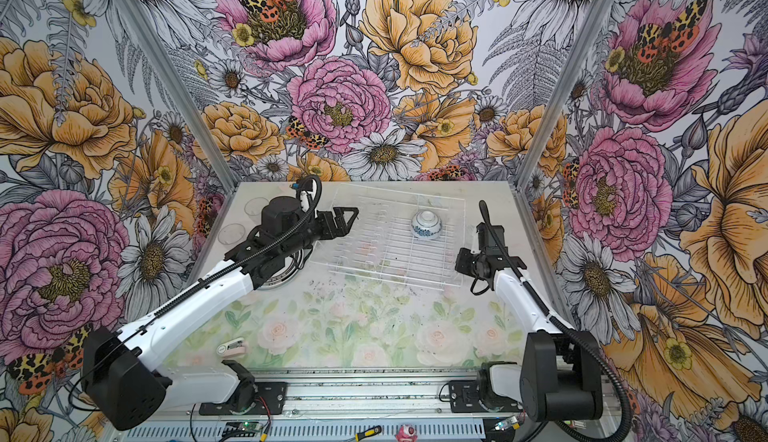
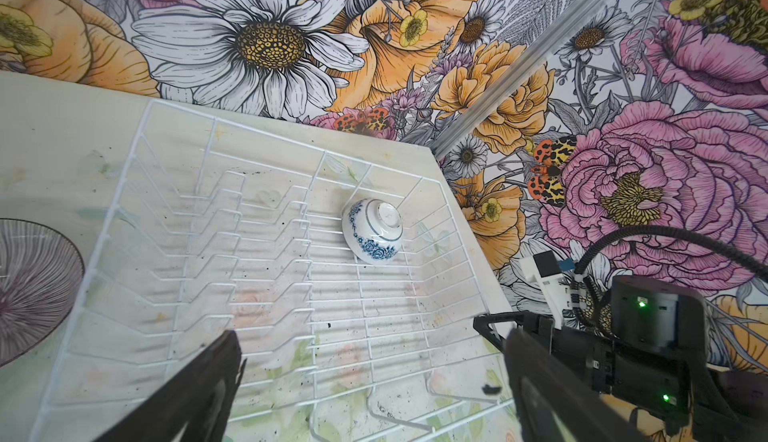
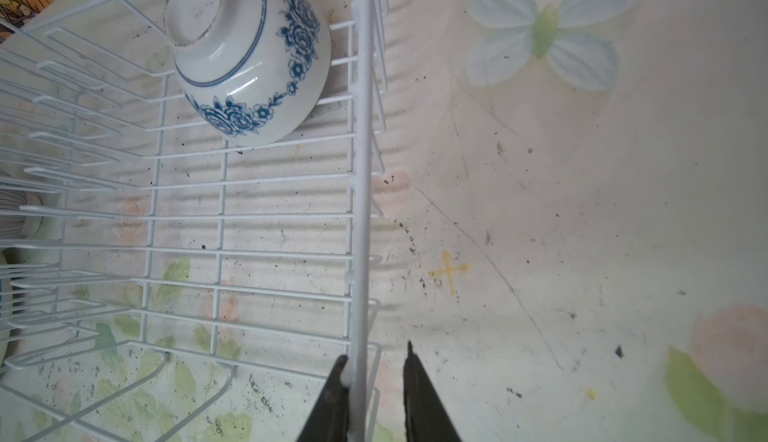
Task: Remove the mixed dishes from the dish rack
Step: 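Pull the left arm back toward the robot while the right gripper moves over the bowl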
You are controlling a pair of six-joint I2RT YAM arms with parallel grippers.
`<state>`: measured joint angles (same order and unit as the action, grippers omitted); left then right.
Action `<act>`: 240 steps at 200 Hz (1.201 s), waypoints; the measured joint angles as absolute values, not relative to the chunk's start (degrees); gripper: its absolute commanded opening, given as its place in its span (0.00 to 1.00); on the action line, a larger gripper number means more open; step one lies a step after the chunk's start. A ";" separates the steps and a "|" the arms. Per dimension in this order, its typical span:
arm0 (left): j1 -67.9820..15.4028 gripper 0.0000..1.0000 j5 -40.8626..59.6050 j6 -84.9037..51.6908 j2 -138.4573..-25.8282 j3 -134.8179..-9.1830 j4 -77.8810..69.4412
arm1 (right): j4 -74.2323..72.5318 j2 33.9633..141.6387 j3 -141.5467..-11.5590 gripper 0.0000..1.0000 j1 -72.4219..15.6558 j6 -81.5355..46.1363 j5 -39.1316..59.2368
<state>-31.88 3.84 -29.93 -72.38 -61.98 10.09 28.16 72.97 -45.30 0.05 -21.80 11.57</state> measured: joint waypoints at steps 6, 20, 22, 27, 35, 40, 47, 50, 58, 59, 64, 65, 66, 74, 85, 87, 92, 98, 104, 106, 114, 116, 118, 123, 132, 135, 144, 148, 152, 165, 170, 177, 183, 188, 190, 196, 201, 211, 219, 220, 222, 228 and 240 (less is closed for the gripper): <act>-31.42 0.99 3.84 -29.93 -71.88 -61.56 10.07 | 28.45 72.97 -45.43 0.20 -0.03 -21.43 11.35; -30.61 0.99 3.84 -29.95 -71.35 -61.08 10.07 | 29.15 72.97 -45.89 0.18 -0.36 -20.60 11.07; -30.50 0.99 3.84 -29.95 -71.35 -61.04 10.07 | 29.26 72.97 -45.95 0.18 -0.36 -20.47 11.07; -30.37 0.99 3.84 -29.98 -71.35 -60.97 10.07 | 29.50 72.99 -46.06 0.17 -0.47 -20.16 10.92; -30.11 0.98 3.86 -29.98 -71.35 -60.80 10.00 | 29.80 72.99 -46.17 0.17 -0.60 -19.73 10.72; -30.04 0.99 3.88 -30.00 -71.35 -60.62 10.02 | 30.09 72.99 -46.26 0.16 -0.73 -19.44 10.50; -29.82 0.99 3.99 -30.00 -71.37 -60.47 10.00 | 30.48 72.97 -46.35 0.14 -0.89 -19.14 10.07; -29.80 0.99 4.08 -30.02 -71.40 -60.40 10.00 | 30.63 72.95 -46.37 0.13 -0.99 -19.05 9.85; -29.80 0.99 4.29 -30.02 -71.48 -60.29 9.91 | 31.09 72.86 -46.46 0.12 -1.48 -18.72 8.95; -29.80 0.99 4.32 -30.02 -71.50 -60.29 9.91 | 31.14 72.86 -46.48 0.12 -1.54 -18.70 8.86; -29.80 0.98 4.47 -30.02 -71.61 -60.25 9.78 | 31.53 72.82 -46.61 0.11 -2.07 -18.68 8.01; -29.80 0.99 4.49 -30.04 -71.64 -60.25 9.74 | 31.66 72.79 -46.68 0.11 -2.22 -18.63 7.66; -29.80 0.99 4.51 -30.04 -71.66 -60.23 9.72 | 31.77 72.79 -46.72 0.11 -2.31 -18.65 7.53; -29.80 0.99 4.71 -30.04 -71.81 -60.23 9.56 | 32.58 72.79 -47.07 0.11 -3.36 -18.72 5.58; -29.80 0.99 4.93 -30.06 -71.90 -60.20 9.54 | 33.82 72.82 -47.55 0.12 -4.84 -18.68 2.90; -29.80 0.99 4.97 -30.06 -71.90 -60.18 9.50 | 34.06 72.84 -47.64 0.11 -5.15 -18.70 2.37; -29.80 0.99 5.02 -30.09 -71.90 -60.18 9.45 | 34.54 72.84 -47.83 0.12 -5.78 -18.76 1.34; -29.80 0.98 5.15 -30.09 -71.90 -60.18 9.23 | 34.98 72.84 -47.97 0.12 -6.33 -18.79 0.38; -29.80 0.99 5.17 -30.09 -71.90 -60.18 9.06 | 35.33 72.84 -48.03 0.13 -6.85 -18.83 -0.43; -29.80 0.99 5.17 -30.09 -71.90 -60.18 8.97 | 35.40 72.84 -48.07 0.13 -7.01 -18.85 -0.58; -29.80 0.99 5.19 -30.22 -71.90 -60.18 8.78 | 35.77 72.84 -48.16 0.13 -7.46 -18.74 -1.26; -29.80 0.99 5.19 -30.22 -71.90 -60.18 8.75 | 35.81 72.84 -48.18 0.13 -7.57 -18.74 -1.45; -29.80 0.99 5.21 -30.24 -71.90 -60.18 8.69 | 35.90 72.84 -48.18 0.13 -7.68 -18.76 -1.69; -29.80 0.99 5.28 -30.26 -71.90 -60.18 8.58 | 36.01 72.84 -48.18 0.13 -7.97 -18.74 -2.11; -29.80 0.99 5.39 -30.26 -71.90 -60.18 8.36 | 36.16 72.82 -48.18 0.13 -8.36 -18.74 -2.81; -29.80 0.99 5.39 -30.26 -71.90 -60.18 8.29 | 36.18 72.79 -48.18 0.13 -8.47 -18.76 -2.94; -29.80 0.98 5.48 -30.35 -71.90 -60.18 8.10 | 36.29 72.71 -48.18 0.13 -8.82 -18.81 -3.42; -29.80 0.99 5.52 -30.48 -71.90 -60.18 8.03 | 36.42 72.64 -48.18 0.13 -8.99 -18.81 -3.60; -29.80 0.99 5.56 -30.52 -71.90 -60.18 7.94 | 36.62 72.49 -48.18 0.13 -9.19 -18.81 -3.70; -29.80 0.99 5.61 -30.68 -71.90 -60.18 7.90 | 37.52 72.07 -48.18 0.13 -9.91 -18.90 -4.19; -29.76 0.99 5.65 -30.68 -71.90 -60.18 7.90 | 37.93 71.92 -48.18 0.14 -10.17 -18.98 -4.29; -29.76 0.99 5.78 -30.70 -71.99 -60.18 7.94 | 38.39 71.70 -48.18 0.20 -10.48 -18.98 -4.34; -29.71 0.99 5.85 -30.74 -72.07 -60.18 8.10 | 38.87 71.59 -48.18 0.28 -10.68 -18.26 -4.58; -29.69 0.99 6.04 -30.94 -72.12 -60.20 8.40 | 39.29 71.48 -48.18 0.31 -10.94 -17.96 -4.86; -29.69 0.99 6.13 -31.00 -72.12 -60.20 8.58 | 39.35 71.44 -48.18 0.32 -10.98 -17.67 -4.97; -29.69 0.99 6.39 -31.14 -72.12 -60.20 9.15 | 39.97 71.33 -48.18 0.35 -11.14 -17.30 -5.28; -29.69 0.99 6.70 -31.38 -72.10 -60.20 9.63 | 40.36 71.18 -48.18 0.36 -11.25 -17.19 -5.43; -29.71 0.98 7.18 -31.62 -71.96 -60.20 10.48 | 41.21 70.87 -48.29 0.40 -11.27 -16.86 -5.80; -29.71 0.99 7.49 -31.97 -71.48 -60.18 11.46 | 42.04 70.39 -48.60 0.44 -11.31 -16.78 -5.91; -29.71 0.99 7.51 -32.05 -71.40 -60.18 11.53 | 42.11 70.32 -48.64 0.44 -11.29 -16.82 -5.89; -29.71 0.99 7.55 -32.12 -71.22 -60.18 11.79 | 42.28 70.17 -48.75 0.45 -11.29 -16.60 -5.98; -29.71 0.99 7.60 -32.51 -70.43 -59.99 12.36 | 42.70 69.54 -49.12 0.47 -11.29 -16.60 -6.02; -29.78 0.99 7.57 -32.95 -67.48 -58.83 13.58 | 43.11 67.83 -49.98 0.50 -11.29 -16.67 -6.17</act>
<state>-29.78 7.57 -32.95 -67.48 -58.83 13.58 43.11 67.83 -49.98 -11.29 -16.67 -6.17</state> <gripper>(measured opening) 0.986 0.473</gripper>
